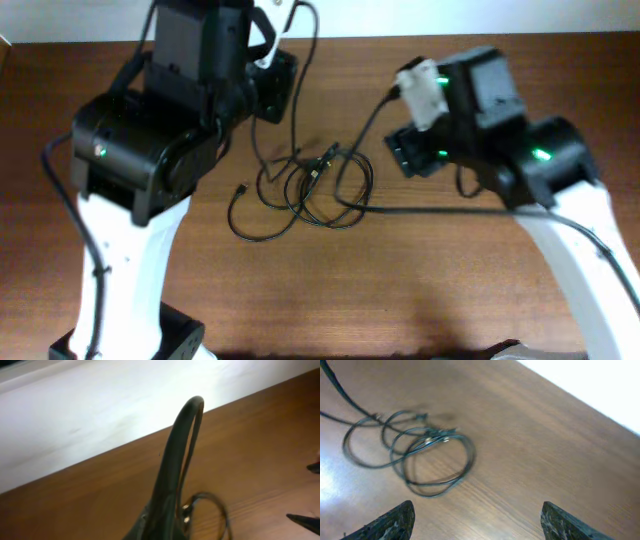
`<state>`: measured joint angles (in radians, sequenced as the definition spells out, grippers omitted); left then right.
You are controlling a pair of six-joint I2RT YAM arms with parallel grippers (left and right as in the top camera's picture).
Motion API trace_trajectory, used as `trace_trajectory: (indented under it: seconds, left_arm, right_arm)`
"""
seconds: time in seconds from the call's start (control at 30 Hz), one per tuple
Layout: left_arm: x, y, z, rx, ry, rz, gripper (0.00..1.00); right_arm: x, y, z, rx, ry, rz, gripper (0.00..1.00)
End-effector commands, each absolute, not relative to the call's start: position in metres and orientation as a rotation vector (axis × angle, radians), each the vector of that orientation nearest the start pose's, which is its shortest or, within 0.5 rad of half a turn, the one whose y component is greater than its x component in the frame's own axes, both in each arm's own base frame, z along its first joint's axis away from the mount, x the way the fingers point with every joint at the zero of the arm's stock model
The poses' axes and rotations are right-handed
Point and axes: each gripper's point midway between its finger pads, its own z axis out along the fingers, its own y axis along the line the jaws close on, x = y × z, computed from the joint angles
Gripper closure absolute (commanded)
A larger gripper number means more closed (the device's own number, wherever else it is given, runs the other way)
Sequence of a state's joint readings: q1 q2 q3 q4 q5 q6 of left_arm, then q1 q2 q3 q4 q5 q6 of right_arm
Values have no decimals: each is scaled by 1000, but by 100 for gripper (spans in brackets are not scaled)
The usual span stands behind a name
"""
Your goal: Untangle cables
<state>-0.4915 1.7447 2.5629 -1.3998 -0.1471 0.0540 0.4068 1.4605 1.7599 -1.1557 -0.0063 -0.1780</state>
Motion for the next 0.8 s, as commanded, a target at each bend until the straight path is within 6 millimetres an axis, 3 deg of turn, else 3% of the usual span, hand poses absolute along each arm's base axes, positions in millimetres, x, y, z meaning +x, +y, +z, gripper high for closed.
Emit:
trace_trajectory:
  seconds: [0.0,0.1,0.2,0.3,0.4,0.5,0.6,0.77]
  left_arm:
    - [365,-211,452,605,2068,-331,100]
    - [367,-240,459,634,2010,-397,100]
    - [362,-267,475,669,1920,-446,100]
    - [357,-293,500,688,1799,-502,100]
    - [356,-309,509,695,1742,-529,100]
    - [366,-322,497,697,1761,-535,100]
    - [386,-340,468,702,1815,-545,100]
    - [406,-391,431,807,1800,-689,100]
  right_arm:
    - [309,97,376,-462,2224,49,17]
    - [288,69,394,-330,2193,37,16]
    - [270,45,398,-260,2200,-5,16]
    - [254,31,395,-219,2230,-34,16]
    - [246,26,395,-198,2234,-45,16]
    - [240,21,398,-179,2226,-67,16]
    - [233,19,402,-172,2206,-66,16]
    - [220,17,408,-167,2181,-63,16]
